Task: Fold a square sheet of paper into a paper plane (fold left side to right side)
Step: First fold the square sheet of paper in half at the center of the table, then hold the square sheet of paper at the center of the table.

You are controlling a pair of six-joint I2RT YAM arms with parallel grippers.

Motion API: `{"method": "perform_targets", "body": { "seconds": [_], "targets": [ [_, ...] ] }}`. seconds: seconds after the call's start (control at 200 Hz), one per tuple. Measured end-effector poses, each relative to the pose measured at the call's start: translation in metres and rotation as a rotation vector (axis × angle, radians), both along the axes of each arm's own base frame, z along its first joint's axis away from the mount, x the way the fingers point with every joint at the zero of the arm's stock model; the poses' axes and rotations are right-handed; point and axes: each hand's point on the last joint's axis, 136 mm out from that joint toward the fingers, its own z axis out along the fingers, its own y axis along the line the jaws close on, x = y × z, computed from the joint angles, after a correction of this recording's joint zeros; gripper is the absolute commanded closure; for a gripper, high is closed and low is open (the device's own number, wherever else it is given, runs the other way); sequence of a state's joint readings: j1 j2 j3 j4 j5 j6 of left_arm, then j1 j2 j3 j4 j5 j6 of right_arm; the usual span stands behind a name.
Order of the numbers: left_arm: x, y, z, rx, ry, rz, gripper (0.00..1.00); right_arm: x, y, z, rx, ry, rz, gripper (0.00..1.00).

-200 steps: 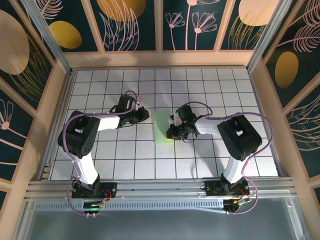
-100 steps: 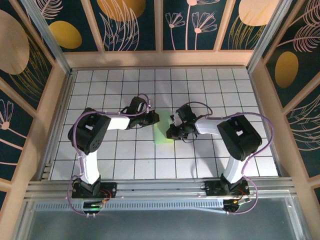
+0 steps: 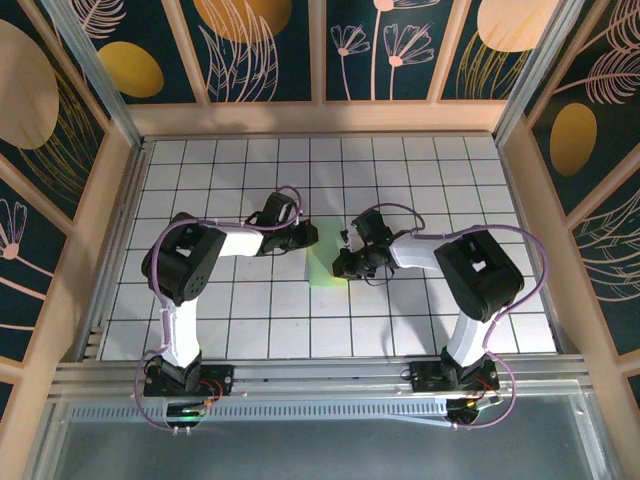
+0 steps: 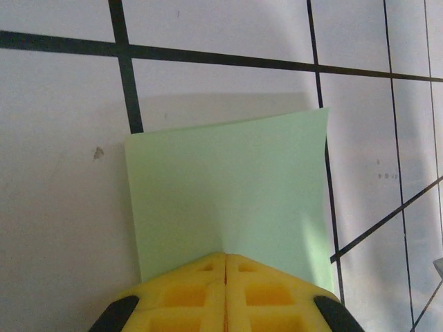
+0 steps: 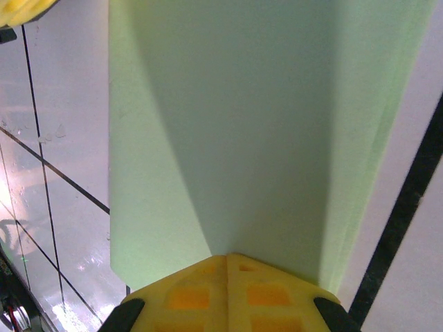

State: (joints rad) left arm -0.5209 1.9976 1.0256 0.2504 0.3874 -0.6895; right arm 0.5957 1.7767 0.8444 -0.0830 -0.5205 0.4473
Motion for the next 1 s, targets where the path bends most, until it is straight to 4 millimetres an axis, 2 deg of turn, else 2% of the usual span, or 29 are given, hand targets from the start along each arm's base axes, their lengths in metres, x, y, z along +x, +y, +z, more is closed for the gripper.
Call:
{"method": "perform_targets", "body": {
  "seconds": [0.135,0.325,0.525,0.776,0.891,1.001],
  "targets": [
    [0.010,0.006,0.000,0.000,-0.007,0.017,0.92,0.000,0.000,0.000,0.000,-0.003,0.003,1.00],
    [0.041,0.023,0.000,0.007,-0.021,0.072,0.92,0.000,0.000,0.000,0.000,-0.003,0.003,1.00],
    [0.059,0.027,0.001,0.020,-0.037,0.089,0.92,0.000,0.000,0.000,0.000,-0.003,0.003,1.00],
    [0.055,0.035,0.002,0.046,-0.050,0.100,0.92,0.000,0.000,0.000,0.000,-0.003,0.003,1.00],
    [0.037,0.052,0.004,0.084,-0.038,0.120,0.92,0.000,0.000,0.000,0.000,-0.003,0.003,1.00],
    [0.019,0.061,0.021,0.080,-0.050,0.125,0.92,0.000,0.000,0.000,0.001,-0.004,0.003,1.00]
  ]
}}
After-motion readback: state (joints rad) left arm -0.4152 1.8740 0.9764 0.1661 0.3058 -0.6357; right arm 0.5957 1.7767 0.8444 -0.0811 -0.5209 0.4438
